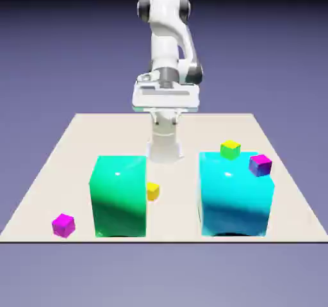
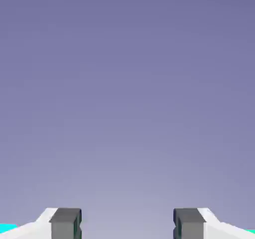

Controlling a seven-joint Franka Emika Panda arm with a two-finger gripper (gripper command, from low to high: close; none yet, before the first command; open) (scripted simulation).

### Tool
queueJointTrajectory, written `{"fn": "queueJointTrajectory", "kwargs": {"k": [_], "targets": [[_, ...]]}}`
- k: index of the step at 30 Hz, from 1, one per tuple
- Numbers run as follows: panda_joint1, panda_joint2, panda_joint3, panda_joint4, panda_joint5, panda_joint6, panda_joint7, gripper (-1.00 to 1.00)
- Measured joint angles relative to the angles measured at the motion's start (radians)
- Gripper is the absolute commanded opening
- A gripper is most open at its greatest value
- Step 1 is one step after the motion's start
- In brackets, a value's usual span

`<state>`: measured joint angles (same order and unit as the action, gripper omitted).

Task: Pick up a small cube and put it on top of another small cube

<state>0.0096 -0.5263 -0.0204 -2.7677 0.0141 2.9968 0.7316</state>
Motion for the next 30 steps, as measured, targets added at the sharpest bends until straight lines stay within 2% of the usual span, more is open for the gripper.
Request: {"fn": "queueJointTrajectory", "kwargs": {"k": [30], "targets": [[-0.060, 1.087, -0.507, 1.051, 0.350, -1.000, -0.235, 0.00]]}}
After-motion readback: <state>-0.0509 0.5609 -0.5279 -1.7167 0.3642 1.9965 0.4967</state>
